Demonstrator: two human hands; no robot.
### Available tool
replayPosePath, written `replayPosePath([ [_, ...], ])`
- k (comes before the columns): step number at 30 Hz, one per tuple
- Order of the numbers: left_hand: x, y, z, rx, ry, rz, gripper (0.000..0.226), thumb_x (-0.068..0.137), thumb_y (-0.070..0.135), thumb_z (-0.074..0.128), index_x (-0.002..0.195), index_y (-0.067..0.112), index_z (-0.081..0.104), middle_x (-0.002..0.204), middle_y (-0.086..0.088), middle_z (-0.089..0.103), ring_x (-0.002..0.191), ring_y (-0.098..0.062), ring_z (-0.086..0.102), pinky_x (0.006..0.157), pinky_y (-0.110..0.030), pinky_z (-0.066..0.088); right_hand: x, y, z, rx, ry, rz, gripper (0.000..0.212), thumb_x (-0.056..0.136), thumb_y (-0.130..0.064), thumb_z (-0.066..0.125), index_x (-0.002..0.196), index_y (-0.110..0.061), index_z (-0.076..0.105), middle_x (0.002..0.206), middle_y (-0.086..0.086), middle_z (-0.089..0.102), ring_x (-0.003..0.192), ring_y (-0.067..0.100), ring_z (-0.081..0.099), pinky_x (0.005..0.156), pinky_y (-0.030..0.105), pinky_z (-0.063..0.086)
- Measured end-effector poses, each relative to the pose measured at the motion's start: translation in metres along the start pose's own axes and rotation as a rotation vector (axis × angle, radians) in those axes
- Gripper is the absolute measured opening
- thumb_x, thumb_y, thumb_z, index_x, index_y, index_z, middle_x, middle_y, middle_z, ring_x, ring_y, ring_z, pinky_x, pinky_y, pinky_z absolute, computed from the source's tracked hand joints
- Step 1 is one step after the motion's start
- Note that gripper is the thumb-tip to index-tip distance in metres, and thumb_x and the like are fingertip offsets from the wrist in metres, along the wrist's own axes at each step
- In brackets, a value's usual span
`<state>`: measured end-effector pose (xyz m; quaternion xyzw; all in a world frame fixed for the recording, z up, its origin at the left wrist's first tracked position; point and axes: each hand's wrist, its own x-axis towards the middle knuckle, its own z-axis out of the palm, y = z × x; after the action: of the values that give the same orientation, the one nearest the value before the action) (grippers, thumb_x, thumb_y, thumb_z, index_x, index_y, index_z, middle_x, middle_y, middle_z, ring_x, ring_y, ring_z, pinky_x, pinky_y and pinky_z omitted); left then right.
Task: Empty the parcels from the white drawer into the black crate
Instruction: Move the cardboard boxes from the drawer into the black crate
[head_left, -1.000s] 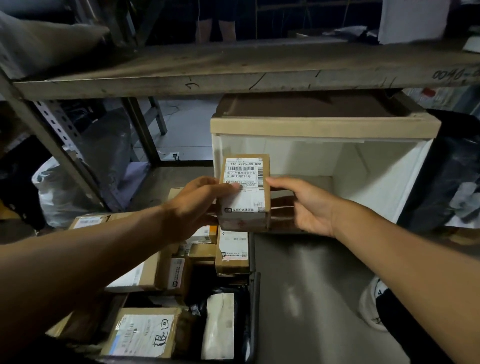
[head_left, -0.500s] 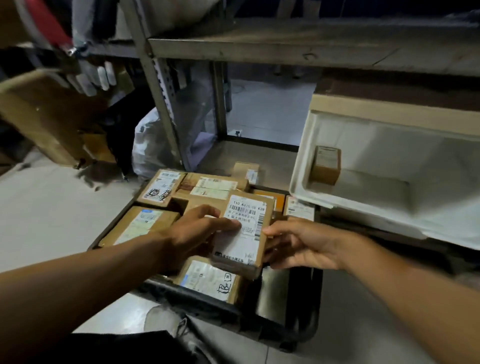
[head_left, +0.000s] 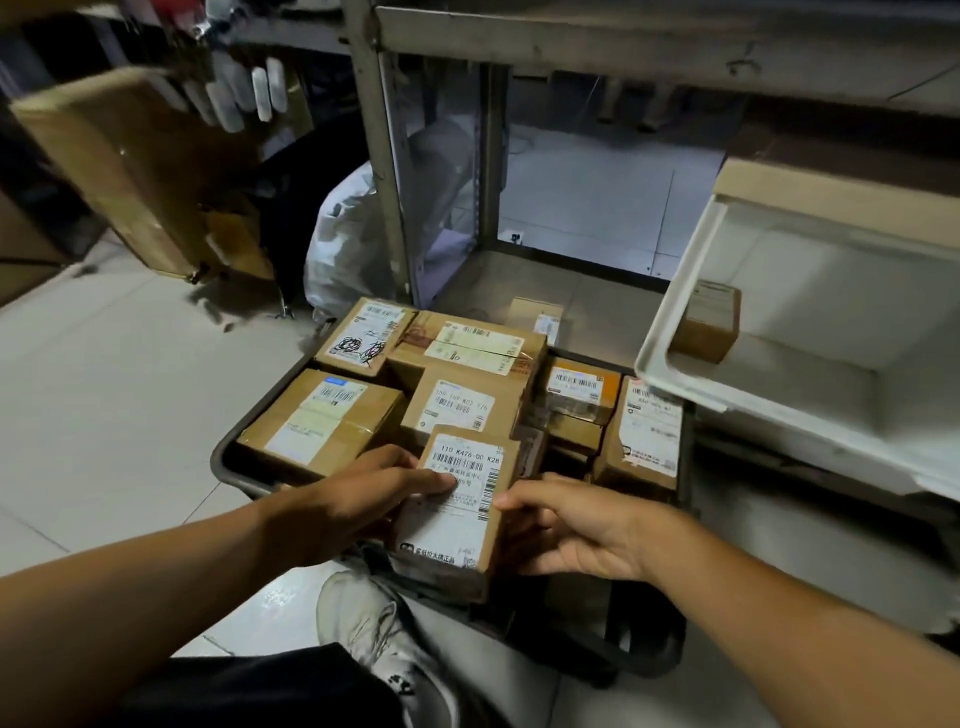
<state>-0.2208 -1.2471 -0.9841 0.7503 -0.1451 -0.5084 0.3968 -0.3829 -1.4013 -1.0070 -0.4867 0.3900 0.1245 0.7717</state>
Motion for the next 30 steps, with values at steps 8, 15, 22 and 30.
replayPosePath([
  [8, 0.023, 0.000, 0.007, -0.019, 0.047, 0.047, 0.020, 0.093, 0.021, 0.068, 0.107, 0.009, 0.060, 0.094, -0.006, 0.077, 0.083, -0.020, 0.072, 0.063, -0.029, 0.054, 0.029, 0.010, 0.008, 0.091, 0.109, -0.074, 0.055, 0.086, -0.013, 0.073, 0.136, -0.016, 0.050, 0.111, 0.011, 0.075, 0.098, 0.022, 0.073, 0.073, 0.036, 0.060],
  [15, 0.037, -0.008, 0.003, -0.029, 0.062, 0.071, 0.037, 0.088, 0.027, 0.075, 0.118, 0.013, 0.059, 0.104, -0.007, 0.075, 0.093, -0.023, 0.073, 0.067, -0.032, 0.057, 0.039, 0.018, 0.008, 0.170, 0.111, -0.096, 0.042, 0.090, -0.015, 0.069, 0.130, -0.016, 0.056, 0.113, 0.008, 0.075, 0.105, 0.022, 0.071, 0.081, 0.038, 0.060],
  [22, 0.038, -0.011, 0.003, -0.017, 0.030, 0.137, 0.045, 0.088, 0.029, 0.073, 0.127, 0.012, 0.057, 0.111, -0.010, 0.074, 0.095, -0.025, 0.074, 0.084, -0.044, 0.061, 0.048, 0.026, 0.006, 0.242, 0.132, -0.112, 0.085, 0.076, -0.019, 0.081, 0.151, -0.017, 0.041, 0.131, 0.010, 0.067, 0.117, 0.024, 0.066, 0.086, 0.044, 0.061],
  [30, 0.040, -0.010, 0.001, -0.023, -0.011, 0.172, 0.035, 0.090, 0.026, 0.070, 0.122, 0.015, 0.059, 0.107, -0.008, 0.076, 0.094, -0.024, 0.075, 0.088, -0.046, 0.060, 0.047, 0.025, 0.010, 0.263, 0.134, -0.151, 0.104, 0.063, -0.025, 0.084, 0.154, -0.019, 0.035, 0.134, 0.009, 0.065, 0.116, 0.025, 0.067, 0.089, 0.051, 0.059],
])
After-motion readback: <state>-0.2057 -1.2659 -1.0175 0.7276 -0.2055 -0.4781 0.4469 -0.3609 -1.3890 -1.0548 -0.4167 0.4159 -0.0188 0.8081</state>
